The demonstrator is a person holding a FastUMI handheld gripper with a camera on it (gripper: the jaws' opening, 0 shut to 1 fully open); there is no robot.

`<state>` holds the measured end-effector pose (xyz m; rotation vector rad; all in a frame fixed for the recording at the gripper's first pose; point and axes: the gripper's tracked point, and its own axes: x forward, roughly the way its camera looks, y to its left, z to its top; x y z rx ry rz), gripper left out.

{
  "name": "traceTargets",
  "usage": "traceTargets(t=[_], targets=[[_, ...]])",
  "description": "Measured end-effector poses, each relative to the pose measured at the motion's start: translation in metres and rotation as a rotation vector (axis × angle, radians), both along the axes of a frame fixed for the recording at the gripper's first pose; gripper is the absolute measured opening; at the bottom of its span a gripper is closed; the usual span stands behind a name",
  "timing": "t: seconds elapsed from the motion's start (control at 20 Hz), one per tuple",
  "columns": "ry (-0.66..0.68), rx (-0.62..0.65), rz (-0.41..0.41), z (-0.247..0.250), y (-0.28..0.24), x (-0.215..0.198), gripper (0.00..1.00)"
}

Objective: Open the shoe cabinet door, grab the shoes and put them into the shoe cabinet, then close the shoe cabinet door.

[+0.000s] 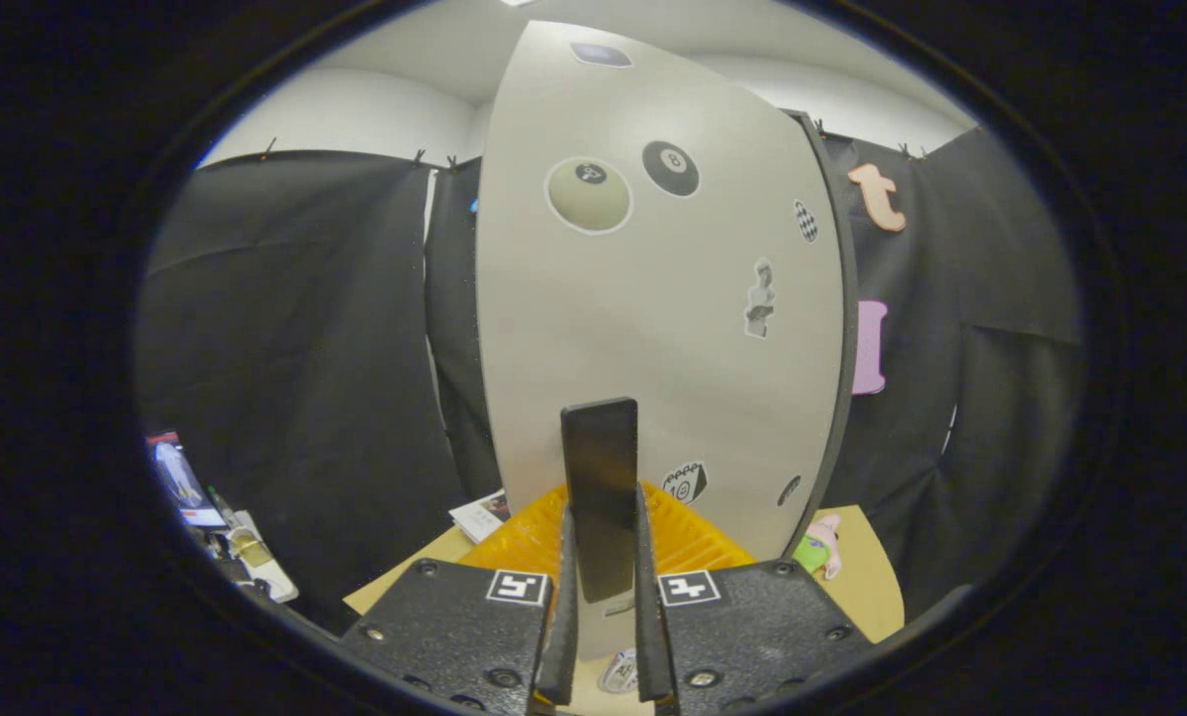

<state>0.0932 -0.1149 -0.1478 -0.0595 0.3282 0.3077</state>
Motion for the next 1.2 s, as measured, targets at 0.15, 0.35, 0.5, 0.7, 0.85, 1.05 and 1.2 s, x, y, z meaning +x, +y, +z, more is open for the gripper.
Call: traceTargets(t=[0.15,0.35,0.5,0.7,0.85,1.05,1.2], targets=[[0.011,0.004,-0.015,0.007,-0.029,-0.024,0.27],[-0.015,0.019,-0.076,0.018,-0.076,-0.044,0.22],[-0.046,-0.019,-0.159,0.024,-0.112,-0.054,0.17],[-0.088,-0.03,-0.348,0.031,-0.167,-0.061,0.08],[-0.082,0.016,-0.425,0.033,-0.2,-0.063,0.04],[-0.055,0.016,-0.382,0.035,-0.219,-0.062,0.04],[-0.057,0.0,-0.378,0.037,-0.222,-0.065,0.04]])
